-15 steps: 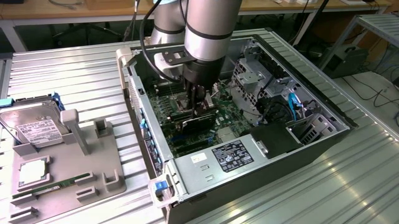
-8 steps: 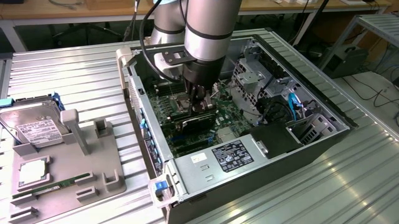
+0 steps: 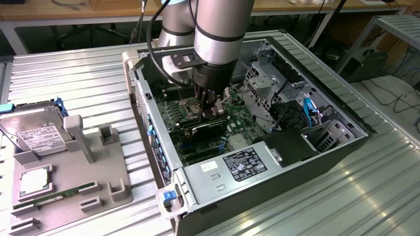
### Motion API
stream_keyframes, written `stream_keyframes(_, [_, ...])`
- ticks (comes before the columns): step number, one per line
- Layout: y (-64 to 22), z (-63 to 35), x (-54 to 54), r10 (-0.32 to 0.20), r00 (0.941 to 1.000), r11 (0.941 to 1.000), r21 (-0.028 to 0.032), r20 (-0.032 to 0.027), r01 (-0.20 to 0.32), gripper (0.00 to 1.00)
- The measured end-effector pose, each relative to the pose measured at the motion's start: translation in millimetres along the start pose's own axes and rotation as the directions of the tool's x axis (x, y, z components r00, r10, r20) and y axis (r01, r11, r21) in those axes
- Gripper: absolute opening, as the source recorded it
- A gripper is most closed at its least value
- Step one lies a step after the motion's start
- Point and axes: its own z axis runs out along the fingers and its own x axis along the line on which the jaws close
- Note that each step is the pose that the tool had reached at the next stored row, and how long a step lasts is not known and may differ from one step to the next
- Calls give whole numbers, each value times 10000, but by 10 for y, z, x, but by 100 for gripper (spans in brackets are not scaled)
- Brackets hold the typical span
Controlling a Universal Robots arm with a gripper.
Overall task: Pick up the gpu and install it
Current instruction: 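Insert the gpu into the slot, then press down on the gpu until it lock into place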
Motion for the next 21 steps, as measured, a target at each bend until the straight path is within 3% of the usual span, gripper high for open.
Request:
stream_keyframes(7, [9,-1,0,2,10000,10000,-1,-1,-2,11])
stream_keyframes(16, [153,-4,3,1,10000,10000,0,1,-1,11])
stream_keyframes(21, [149,-4,3,-2,10000,10000,-12,1,2,11])
